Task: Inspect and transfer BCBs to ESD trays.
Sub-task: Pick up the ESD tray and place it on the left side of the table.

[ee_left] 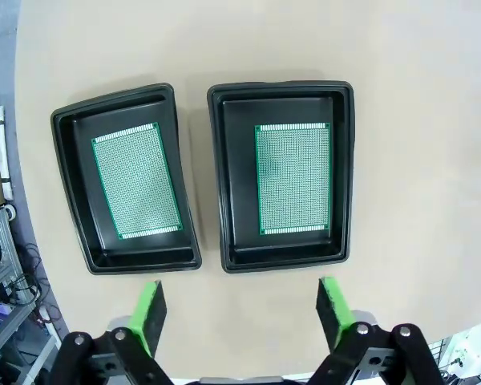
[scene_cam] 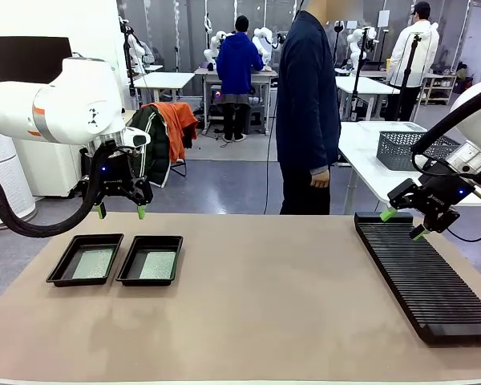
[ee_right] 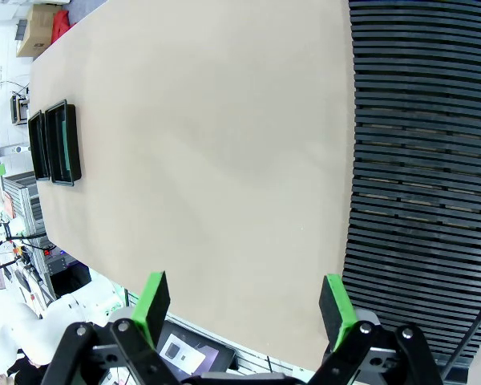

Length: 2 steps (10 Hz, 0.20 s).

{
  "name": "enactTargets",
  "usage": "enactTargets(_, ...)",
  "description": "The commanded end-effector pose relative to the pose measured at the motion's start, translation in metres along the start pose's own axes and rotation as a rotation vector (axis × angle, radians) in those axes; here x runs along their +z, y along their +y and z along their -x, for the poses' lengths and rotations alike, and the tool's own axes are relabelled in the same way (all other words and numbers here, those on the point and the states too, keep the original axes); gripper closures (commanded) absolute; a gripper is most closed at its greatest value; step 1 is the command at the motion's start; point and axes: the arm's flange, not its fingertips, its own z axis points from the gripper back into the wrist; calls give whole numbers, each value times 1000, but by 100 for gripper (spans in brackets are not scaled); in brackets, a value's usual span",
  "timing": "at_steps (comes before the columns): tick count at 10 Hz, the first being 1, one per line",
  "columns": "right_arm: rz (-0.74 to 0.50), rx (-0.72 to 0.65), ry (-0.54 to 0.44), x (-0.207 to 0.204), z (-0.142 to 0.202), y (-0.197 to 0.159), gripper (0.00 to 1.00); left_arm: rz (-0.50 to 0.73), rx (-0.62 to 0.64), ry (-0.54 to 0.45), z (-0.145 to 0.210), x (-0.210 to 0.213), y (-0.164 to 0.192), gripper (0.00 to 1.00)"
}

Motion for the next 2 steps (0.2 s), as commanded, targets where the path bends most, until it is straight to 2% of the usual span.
enactTargets(1,21,-12,-7,1,1,1,0,1,3,-6,2,-3,2,0)
enactTargets(2,21,-12,-7,1,1,1,0,1,3,-6,2,-3,2,0)
